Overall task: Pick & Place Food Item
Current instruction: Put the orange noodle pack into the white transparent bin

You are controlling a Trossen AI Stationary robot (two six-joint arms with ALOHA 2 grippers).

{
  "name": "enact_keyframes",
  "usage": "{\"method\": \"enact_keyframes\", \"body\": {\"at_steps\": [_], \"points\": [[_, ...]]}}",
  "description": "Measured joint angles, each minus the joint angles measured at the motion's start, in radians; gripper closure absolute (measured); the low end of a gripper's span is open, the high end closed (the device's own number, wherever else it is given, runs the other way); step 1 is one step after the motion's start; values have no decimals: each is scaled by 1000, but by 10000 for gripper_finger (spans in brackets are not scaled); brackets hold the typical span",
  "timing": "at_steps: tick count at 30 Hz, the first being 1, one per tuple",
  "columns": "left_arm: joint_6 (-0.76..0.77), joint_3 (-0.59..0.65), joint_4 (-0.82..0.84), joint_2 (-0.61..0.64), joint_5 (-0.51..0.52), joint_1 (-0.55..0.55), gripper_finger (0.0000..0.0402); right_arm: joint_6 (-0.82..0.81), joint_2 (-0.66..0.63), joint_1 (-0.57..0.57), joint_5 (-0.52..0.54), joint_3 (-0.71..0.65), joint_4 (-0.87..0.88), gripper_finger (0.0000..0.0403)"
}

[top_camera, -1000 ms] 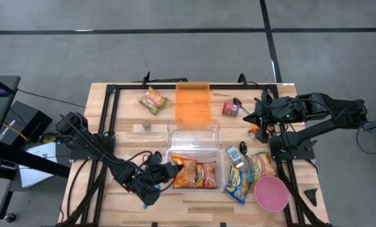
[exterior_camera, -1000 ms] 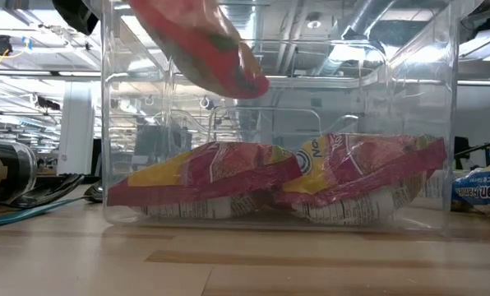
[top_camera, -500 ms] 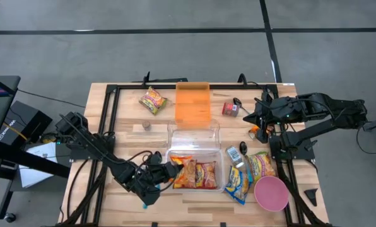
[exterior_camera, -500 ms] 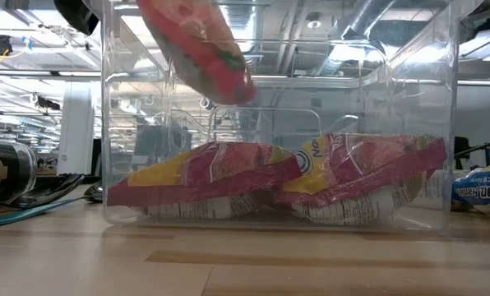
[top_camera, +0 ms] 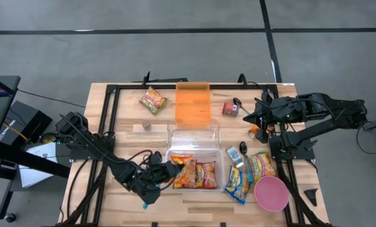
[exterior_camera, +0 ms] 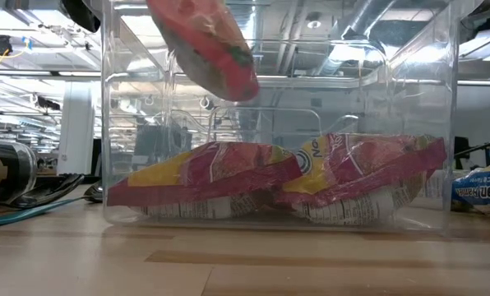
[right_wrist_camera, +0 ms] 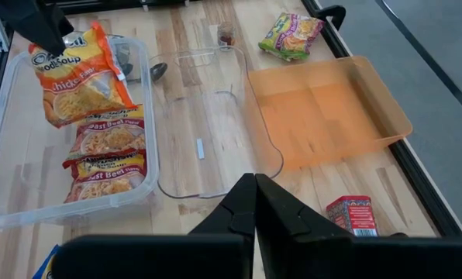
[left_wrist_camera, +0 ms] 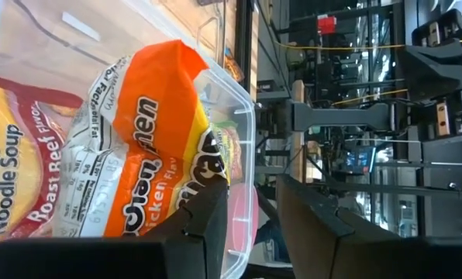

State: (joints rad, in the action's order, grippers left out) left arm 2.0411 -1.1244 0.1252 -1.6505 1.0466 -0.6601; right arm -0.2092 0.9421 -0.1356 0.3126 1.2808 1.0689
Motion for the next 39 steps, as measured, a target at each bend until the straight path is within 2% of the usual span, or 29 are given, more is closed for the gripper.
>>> {"method": "enact_keyframes", "body": {"at_steps": [27,31,39], "points": [[-11,1,32,-1,-71,10,296,34,0,0,2,0,1,403],[-15,10,-10,-1,-40,11,296,34,0,0,2,0,1,403],[-11,10,0,-19,-123,11,296,34,0,0,2,0,3,403]]}}
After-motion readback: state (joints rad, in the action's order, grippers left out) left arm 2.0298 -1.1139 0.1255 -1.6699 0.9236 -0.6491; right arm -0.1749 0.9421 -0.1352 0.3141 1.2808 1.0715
